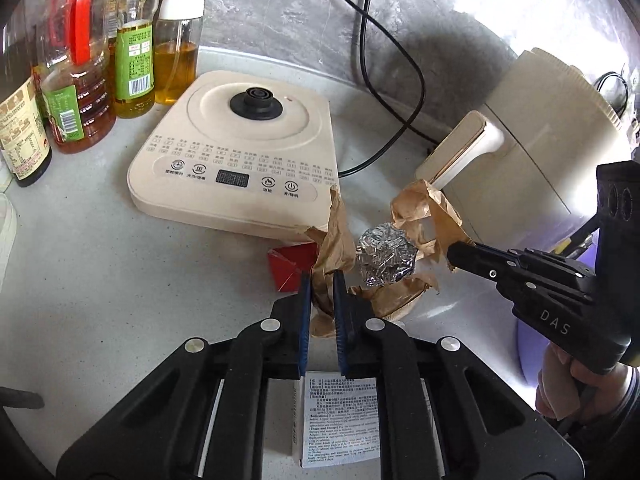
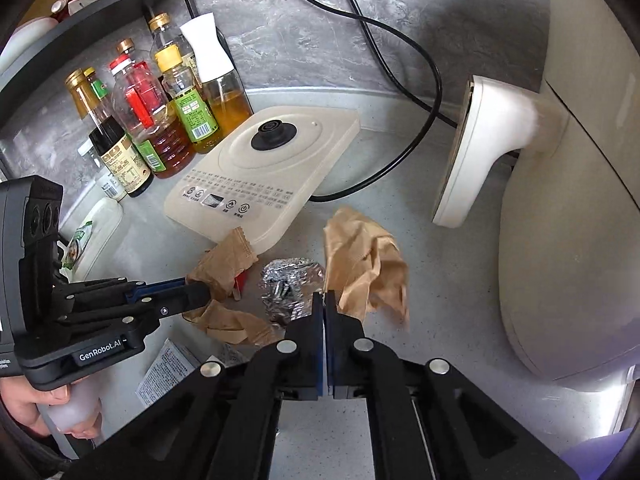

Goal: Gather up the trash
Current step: 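Grasp a brown paper wrapper with the left gripper while the right gripper grasps another brown paper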

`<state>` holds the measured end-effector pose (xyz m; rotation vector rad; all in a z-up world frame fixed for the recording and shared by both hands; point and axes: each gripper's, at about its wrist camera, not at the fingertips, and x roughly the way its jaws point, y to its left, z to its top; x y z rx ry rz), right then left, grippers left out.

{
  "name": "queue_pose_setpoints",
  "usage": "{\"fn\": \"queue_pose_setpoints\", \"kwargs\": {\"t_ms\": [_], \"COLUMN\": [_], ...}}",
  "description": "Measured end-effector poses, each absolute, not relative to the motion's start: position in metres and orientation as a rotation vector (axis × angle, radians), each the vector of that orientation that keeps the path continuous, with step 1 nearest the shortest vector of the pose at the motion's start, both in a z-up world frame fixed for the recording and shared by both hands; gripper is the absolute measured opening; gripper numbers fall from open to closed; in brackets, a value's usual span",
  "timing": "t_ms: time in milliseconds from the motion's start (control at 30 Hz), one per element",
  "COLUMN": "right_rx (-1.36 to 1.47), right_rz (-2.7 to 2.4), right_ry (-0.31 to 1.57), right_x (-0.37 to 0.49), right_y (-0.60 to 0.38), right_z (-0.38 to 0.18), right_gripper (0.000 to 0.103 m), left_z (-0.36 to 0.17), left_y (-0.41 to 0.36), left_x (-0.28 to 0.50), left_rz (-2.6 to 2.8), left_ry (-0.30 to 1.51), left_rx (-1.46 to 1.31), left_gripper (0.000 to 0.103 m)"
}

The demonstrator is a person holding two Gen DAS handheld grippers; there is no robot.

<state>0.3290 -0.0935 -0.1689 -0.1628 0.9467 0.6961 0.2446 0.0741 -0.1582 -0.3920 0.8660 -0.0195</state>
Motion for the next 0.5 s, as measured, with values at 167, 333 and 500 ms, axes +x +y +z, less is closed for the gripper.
{"fn": "queue_pose_setpoints", "kwargs": {"t_ms": [167, 333, 500], "right_rx": [-0.145, -0.129, -0.117], "right_rz": [0.703, 0.728, 0.746], "right_ry": [0.911, 0.863, 0.809], "right_x": [0.315, 0.296, 0.272], "right_y": [-0.104, -0.115, -0.124], "right_z": [-0.150, -0.126, -0.099], "right_gripper": [0.002, 0.002, 0.002], "left_z": [-0.131, -0.104, -0.083], "left_y": [0.074, 0.072, 0.068], "left_x": [0.225, 0.197, 0.166], "left_rz": [-0.002, 0.018, 0.026], "left_ry": [0.800, 0.739, 0.689], "left_rx": [-0.382, -0.380, -0.366], "left_gripper": [0.011, 0.011, 0.011]}}
